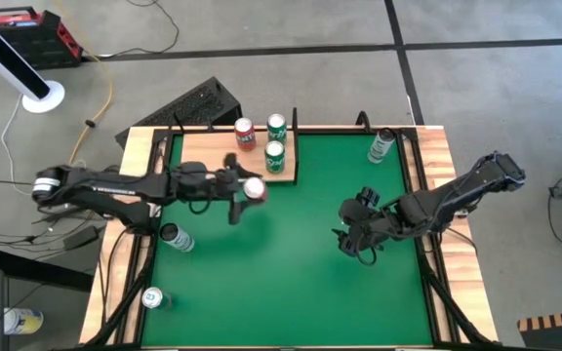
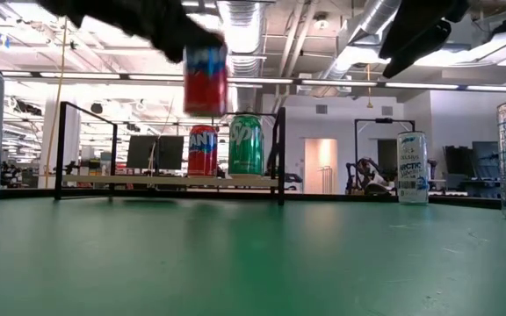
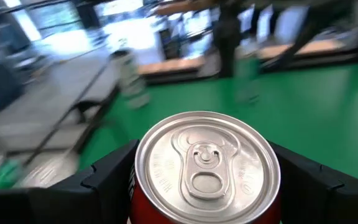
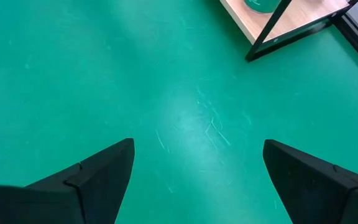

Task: Place canned beverage on shelf
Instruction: Put the orange soda can aligned with the other orange soda can on the shelf

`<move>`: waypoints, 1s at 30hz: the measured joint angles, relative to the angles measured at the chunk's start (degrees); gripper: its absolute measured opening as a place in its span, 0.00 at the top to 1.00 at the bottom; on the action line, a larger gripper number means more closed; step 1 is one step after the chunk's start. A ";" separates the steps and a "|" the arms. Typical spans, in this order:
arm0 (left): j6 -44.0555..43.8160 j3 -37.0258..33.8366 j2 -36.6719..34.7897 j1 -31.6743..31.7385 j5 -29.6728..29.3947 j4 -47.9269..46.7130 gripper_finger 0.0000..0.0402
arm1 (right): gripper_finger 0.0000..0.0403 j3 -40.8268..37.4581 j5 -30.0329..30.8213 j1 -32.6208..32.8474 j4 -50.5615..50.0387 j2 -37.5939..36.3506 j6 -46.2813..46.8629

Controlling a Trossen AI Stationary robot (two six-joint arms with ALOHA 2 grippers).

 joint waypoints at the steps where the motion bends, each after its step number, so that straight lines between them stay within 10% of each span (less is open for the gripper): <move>1: 0.00 -1.66 -1.01 1.22 -0.86 0.58 0.31 | 0.06 0.00 0.05 -0.10 0.02 0.00 -0.02; 15: -6.48 -10.90 0.82 27.71 14.87 11.59 0.31 | 0.06 0.01 -0.37 -0.32 1.10 0.00 -1.08; 30: -8.43 -10.35 12.68 30.69 19.35 21.44 0.31 | 0.06 0.02 -1.50 -0.31 1.65 0.00 -1.58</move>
